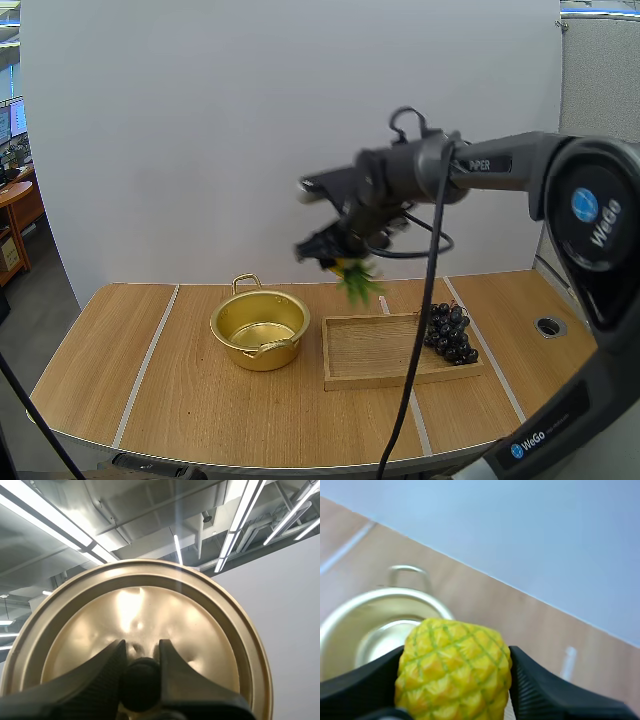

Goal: Open the pot, put the pineapple inside, and close it

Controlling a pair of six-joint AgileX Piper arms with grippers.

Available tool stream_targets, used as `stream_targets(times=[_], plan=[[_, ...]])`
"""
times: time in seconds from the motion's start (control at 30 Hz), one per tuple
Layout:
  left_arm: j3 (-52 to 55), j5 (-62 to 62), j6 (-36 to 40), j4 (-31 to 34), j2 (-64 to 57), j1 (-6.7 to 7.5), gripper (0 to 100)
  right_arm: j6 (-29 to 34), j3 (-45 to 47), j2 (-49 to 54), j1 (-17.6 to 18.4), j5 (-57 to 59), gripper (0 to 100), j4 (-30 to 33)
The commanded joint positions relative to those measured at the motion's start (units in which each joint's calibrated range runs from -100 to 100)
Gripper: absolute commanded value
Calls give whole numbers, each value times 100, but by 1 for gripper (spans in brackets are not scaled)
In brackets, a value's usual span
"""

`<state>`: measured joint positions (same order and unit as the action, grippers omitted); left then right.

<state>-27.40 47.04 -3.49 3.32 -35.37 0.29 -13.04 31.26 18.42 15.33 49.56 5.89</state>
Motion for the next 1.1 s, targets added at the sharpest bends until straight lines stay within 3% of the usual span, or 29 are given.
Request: stream_targets(times=[0.0, 0.27, 0.87, 1.07], plan=[[-57, -157, 61, 65, -20, 3, 0, -54, -334, -50, 458, 114, 0, 1], [-57, -157, 61, 65, -20, 3, 0, -54, -756, -630, 805, -180, 0, 1], [-57, -157, 61, 65, -20, 3, 0, -149, -767, -2046, 815, -1292, 0, 55], [-57, -157, 61, 65, -20, 3, 0, -149, -1072, -2377, 815, -1177, 0, 55]])
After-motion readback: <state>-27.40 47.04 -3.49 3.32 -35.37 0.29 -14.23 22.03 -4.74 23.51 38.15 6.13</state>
